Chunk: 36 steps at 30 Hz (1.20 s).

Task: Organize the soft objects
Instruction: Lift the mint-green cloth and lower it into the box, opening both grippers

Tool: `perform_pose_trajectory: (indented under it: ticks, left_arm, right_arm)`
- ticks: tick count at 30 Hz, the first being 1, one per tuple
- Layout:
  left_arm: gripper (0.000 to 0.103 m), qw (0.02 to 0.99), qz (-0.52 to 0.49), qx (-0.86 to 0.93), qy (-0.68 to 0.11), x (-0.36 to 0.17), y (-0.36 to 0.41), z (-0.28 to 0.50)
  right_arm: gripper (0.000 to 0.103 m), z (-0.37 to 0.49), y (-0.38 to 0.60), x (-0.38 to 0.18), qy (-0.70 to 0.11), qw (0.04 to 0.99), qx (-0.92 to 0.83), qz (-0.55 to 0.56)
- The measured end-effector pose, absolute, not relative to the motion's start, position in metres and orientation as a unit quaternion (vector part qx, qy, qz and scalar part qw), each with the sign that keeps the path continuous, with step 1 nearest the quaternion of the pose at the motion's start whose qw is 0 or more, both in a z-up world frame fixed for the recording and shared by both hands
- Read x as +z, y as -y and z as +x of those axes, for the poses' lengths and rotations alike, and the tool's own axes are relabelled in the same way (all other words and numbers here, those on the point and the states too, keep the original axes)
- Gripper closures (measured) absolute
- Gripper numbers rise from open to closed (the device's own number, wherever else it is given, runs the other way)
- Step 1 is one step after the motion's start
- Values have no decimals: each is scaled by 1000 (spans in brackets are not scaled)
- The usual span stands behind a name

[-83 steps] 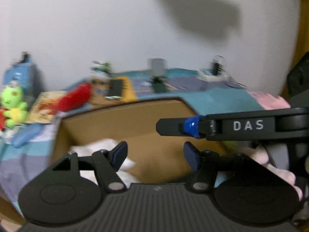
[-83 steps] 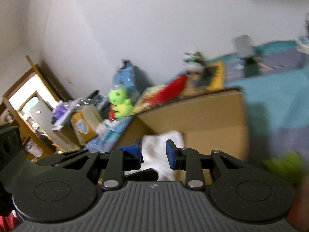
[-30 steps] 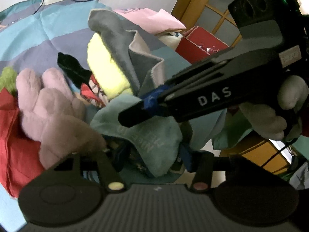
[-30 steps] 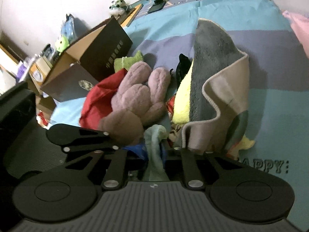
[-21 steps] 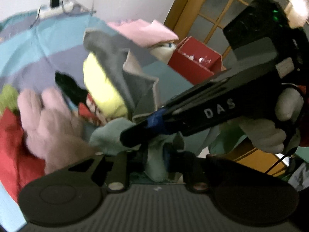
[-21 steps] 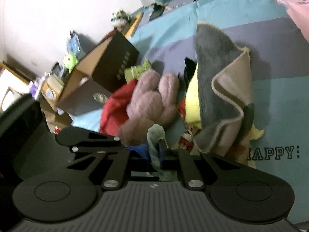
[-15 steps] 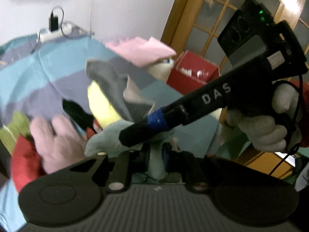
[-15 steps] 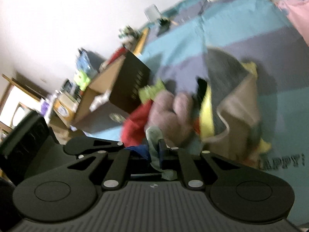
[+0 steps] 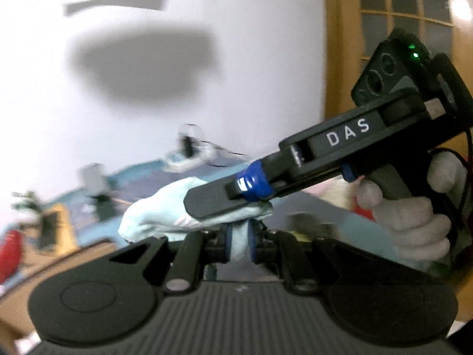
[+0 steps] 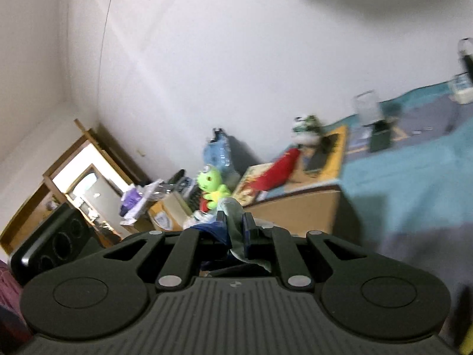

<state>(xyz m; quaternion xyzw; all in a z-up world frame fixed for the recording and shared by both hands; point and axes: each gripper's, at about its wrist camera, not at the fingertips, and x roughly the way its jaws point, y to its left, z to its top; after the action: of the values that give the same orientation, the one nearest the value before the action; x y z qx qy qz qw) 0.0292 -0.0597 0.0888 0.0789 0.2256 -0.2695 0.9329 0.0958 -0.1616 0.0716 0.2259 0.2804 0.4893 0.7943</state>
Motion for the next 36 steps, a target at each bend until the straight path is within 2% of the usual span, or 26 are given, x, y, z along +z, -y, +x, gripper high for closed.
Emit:
perform_pose_trajectory:
  ticks: [4, 7, 15, 20, 22, 23, 25, 26, 36]
  left_arm:
    - [93, 947, 95, -215, -220, 95, 3, 37]
    - [93, 948, 88, -187, -243, 84, -41, 50]
    - [93, 924, 50, -145, -351, 27, -139, 95]
    - [92, 894, 15, -118, -431, -8, -169, 120]
    - [85, 880, 5, -103, -464, -19, -178, 131]
    - [68, 873, -13, -103, -477, -21, -183, 134]
    - [61, 867, -22, -94, -489, -24, -191, 141]
    - [53, 864, -18, -83, -497, -25, -193, 142]
    - [50, 874, -22, -32, -484, -7, -206, 126]
  right_arm:
    - [103, 122, 94, 55, -304, 783, 498, 217]
    - [103, 139, 49, 32, -340, 775, 485, 222]
    - [103, 164, -27, -19, -446, 758, 416, 231]
    - [103, 175, -52, -45, -508, 736, 373, 245]
    - [103, 179, -56, -48, -523, 732, 359, 247]
    - [103, 180, -57, -48, -533, 729, 354, 244]
    - [103, 179, -58, -46, -539, 731, 350, 231]
    - [103, 178, -58, -45, -537, 734, 350, 224]
    - [99, 170, -51, -20, -514, 760, 351, 185]
